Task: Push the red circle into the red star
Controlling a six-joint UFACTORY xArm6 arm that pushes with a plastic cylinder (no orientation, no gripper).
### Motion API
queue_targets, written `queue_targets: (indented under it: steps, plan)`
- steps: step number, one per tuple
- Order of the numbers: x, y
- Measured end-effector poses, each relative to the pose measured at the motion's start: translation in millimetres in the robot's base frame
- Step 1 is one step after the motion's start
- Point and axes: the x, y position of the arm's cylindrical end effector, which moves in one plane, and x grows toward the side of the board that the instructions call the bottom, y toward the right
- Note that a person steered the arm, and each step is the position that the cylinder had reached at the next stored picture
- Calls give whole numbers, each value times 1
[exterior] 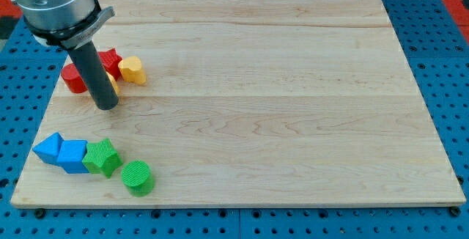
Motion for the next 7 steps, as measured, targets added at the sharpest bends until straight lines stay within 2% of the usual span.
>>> queue_targets:
  steps: [1, 2, 3, 4, 7]
  plan:
    - [-8, 0]
    - [23, -12]
    - [20, -72]
    - [-3, -85]
    - [-25, -72]
